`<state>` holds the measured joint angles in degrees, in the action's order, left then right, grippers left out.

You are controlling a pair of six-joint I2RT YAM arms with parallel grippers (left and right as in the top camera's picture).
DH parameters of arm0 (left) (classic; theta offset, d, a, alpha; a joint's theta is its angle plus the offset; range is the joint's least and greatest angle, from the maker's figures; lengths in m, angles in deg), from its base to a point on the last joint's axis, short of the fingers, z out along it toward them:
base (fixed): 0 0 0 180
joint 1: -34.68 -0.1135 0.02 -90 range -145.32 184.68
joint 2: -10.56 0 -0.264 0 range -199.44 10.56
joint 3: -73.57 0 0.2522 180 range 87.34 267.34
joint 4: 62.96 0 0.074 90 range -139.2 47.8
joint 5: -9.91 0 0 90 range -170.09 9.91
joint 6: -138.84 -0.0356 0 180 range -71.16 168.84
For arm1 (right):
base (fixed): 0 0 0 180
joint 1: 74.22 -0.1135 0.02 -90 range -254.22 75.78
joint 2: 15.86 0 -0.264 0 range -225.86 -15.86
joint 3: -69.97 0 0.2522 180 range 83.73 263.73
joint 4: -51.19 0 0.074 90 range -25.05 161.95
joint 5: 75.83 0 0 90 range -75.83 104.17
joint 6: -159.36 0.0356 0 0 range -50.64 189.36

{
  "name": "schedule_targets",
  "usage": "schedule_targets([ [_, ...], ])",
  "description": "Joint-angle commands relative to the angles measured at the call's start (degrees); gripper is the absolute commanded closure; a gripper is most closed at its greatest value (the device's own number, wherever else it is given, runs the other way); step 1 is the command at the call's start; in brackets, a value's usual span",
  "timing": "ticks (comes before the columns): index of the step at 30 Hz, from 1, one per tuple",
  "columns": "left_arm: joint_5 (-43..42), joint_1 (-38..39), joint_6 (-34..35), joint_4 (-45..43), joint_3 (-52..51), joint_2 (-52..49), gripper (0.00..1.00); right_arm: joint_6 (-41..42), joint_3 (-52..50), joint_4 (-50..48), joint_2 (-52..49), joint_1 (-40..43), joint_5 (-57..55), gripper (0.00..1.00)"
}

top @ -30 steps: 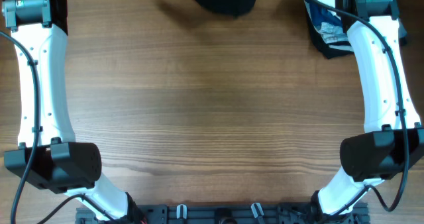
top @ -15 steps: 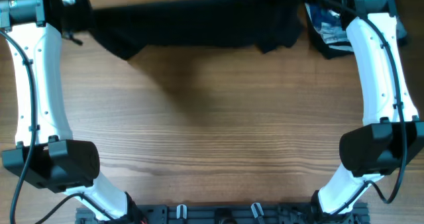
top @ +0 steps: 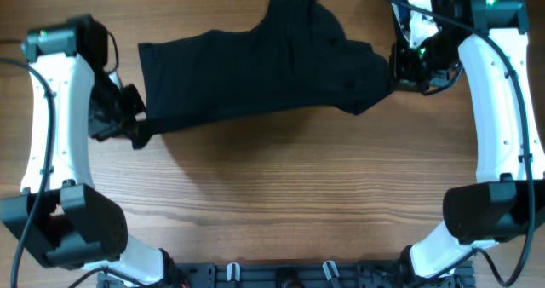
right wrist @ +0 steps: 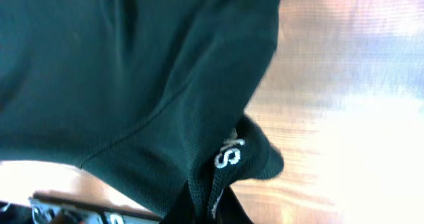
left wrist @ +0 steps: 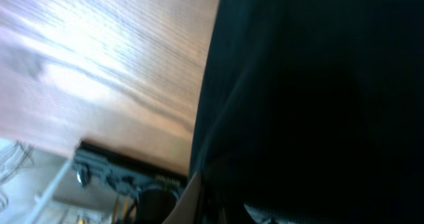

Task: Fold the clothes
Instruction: 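Lay the T-shirt down and smooth it flat with both grippers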

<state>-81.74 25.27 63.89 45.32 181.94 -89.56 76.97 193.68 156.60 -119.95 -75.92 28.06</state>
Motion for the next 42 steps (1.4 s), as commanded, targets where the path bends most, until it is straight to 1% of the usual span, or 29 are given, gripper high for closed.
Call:
schedule_targets([
  [1,-3.43,-0.46,3.26,-3.8,-13.07,7.98,0.96,1.88,-9.31,0.5,4.68,0.55,-2.08,0.96],
  [2,-3.74,-0.44,5.05,-5.11,-16.35,9.46,0.96,2.01,-12.48,0.44,5.44,0.57,-2.1,0.96],
  [3,-3.74,-0.46,5.14,-6.1,-20.28,10.99,0.96,3.34,-17.84,0.02,6.64,0.57,-2.1,0.96],
  [4,-1.55,-0.46,5.73,-6.25,-24.61,12.26,0.96,4.83,-21.27,-0.42,7.52,0.57,-2.08,0.96],
  [5,-1.53,-0.46,7.74,-6.82,-26.29,12.66,0.96,5.6,-24.09,-0.52,8.28,0.55,-2.12,0.96],
  [6,-1.92,-0.26,8.15,-7.85,-28.24,13.09,0.96,6.14,-26.25,-0.52,8.92,0.61,-2.51,0.96],
  [8,-2.64,0.37,9.53,-8.92,-28.87,13.2,0.96,6.86,-30.03,-0.28,9.81,1.29,-2.47,0.96],
  [11,-8.92,1.6,11.43,-10.27,-29.64,13.22,0.96,6.71,-30.75,-2.49,9.81,1.57,-2.47,0.96],
  [13,-10.4,3.56,14.69,-11.82,-31.5,13.22,0.96,6.4,-30.73,-5.86,9.81,1.57,-2.47,0.96],
  [15,-11.85,6.4,17.79,-14.36,-34.97,13.22,0.96,6.34,-30.73,-8.26,9.81,1.57,-2.43,0.96],
  [16,-14.64,8.44,19.17,-17.05,-37.92,13.22,0.96,5.86,-30.73,-9.44,9.81,1.57,-2.49,0.96],
  [18,-17.62,11.63,22.1,-20.06,-42.27,13.22,0.96,5.33,-30.73,-11.26,9.7,1.57,-2.56,0.96],
  [20,-18.03,14.58,24.68,-20.94,-45.27,13.22,0.96,4.61,-30.73,-13.33,9.09,1.75,-2.51,0.96],
  [22,-17.16,15.19,27.08,-21.84,-46.29,13.25,0.96,3.26,-30.73,-17.4,7.78,1.84,-2.47,0.96],
  [25,-12.63,14.88,30.47,-22.38,-46.31,13.22,0.96,2.86,-30.64,-26.73,6.54,2.29,-2.25,0.96],
  [26,-11.32,14.25,30.93,-22.4,-46.31,13.29,0.96,2.89,-29.92,-30.36,6.54,2.71,-2.03,0.96],
  [29,-9.14,10.6,31.3,-22.1,-46.31,14.78,0.96,2.34,-27.76,-36.02,6.51,3.28,-1.81,0.96],
  [32,-7.82,6.36,31.28,-22.1,-46.31,17.62,0.96,1.31,-27.67,-38.53,6.01,3.26,-0.83,0.96],
  [36,-5.92,4.31,30.71,-23.15,-46.31,18.47,0.96,-0.15,-27.67,-39.04,2.8,2.47,1.66,0.96],
  [38,-5.35,4.31,30.6,-26.64,-46.31,18.47,0.96,-0.74,-27.67,-40.57,0.76,0.63,1.66,0.96],
  [42,-0.04,4.28,30.62,-32.35,-46.31,18.47,0.96,-1.4,-27.67,-45.46,-1.46,-1.9,1.6,0.96],
])
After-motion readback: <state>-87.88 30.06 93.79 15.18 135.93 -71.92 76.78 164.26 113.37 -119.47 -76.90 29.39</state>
